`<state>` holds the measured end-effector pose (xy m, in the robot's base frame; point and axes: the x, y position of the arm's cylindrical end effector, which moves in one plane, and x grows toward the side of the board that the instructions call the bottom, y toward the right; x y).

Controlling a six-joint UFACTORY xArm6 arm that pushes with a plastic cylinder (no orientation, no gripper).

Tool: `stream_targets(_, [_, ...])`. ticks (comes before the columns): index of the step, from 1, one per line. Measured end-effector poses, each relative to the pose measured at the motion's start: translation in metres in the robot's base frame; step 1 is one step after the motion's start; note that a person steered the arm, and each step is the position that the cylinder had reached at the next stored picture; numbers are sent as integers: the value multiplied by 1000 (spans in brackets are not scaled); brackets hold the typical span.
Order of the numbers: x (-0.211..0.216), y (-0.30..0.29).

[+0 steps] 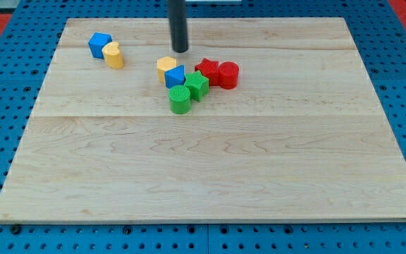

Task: Move the hexagon and red star above the heart and cube

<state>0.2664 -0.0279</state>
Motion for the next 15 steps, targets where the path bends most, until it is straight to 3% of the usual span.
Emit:
stream_targets(2, [1,138])
stream_targets(3, [3,160])
stream_targets(4, [56,160])
stream_targets(5, [87,144])
stream_targets(6, [97,44])
stream_targets(8, [97,-5])
stream_targets(10, [53,-62])
stream_targets(12, [-4,-79])
stream_targets(13, [-22,-52])
stream_targets(15, [-33,-125])
